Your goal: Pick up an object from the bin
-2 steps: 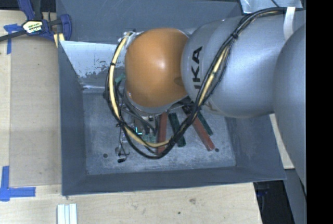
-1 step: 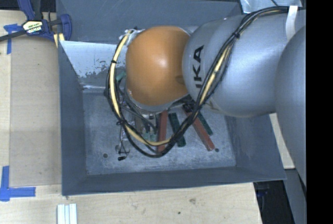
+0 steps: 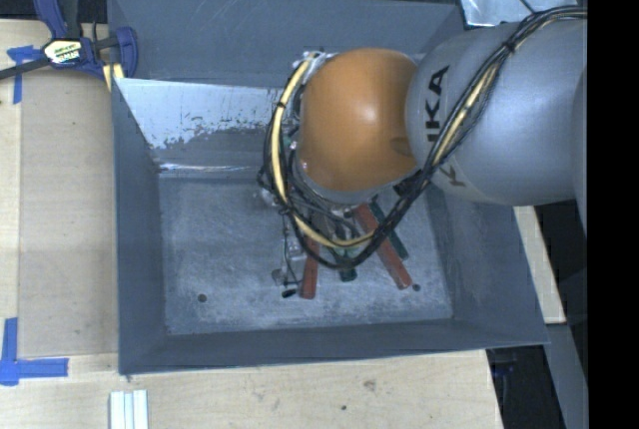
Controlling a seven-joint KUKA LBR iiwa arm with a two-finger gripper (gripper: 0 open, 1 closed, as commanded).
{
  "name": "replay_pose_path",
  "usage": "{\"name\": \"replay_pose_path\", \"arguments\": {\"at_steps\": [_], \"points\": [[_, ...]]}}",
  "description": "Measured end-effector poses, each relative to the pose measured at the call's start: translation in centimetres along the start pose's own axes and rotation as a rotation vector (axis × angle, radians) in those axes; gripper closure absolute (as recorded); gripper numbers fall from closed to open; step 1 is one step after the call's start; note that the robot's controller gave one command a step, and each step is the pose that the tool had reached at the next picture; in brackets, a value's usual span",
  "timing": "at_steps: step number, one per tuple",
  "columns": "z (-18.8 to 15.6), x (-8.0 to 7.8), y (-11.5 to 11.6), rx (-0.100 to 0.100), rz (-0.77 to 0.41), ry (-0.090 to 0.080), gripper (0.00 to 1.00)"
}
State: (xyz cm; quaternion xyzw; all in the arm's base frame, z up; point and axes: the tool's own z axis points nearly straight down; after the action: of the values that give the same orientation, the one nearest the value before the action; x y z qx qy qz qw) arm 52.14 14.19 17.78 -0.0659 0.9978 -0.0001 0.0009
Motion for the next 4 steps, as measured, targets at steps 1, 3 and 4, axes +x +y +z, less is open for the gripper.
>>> {"name": "replay_pose_path", "arguments": {"at_steps": [1,3,4], "points": [[3.7,0.2,-7.7,0.004,-0.072,0.003,0.00],[11.1,-5.1,-8.8,-0.001,-0.618,-0.001,0.00],[10.7,-6.2,-8.4,-0.002,-0.913,-0.003,1.00]]}}
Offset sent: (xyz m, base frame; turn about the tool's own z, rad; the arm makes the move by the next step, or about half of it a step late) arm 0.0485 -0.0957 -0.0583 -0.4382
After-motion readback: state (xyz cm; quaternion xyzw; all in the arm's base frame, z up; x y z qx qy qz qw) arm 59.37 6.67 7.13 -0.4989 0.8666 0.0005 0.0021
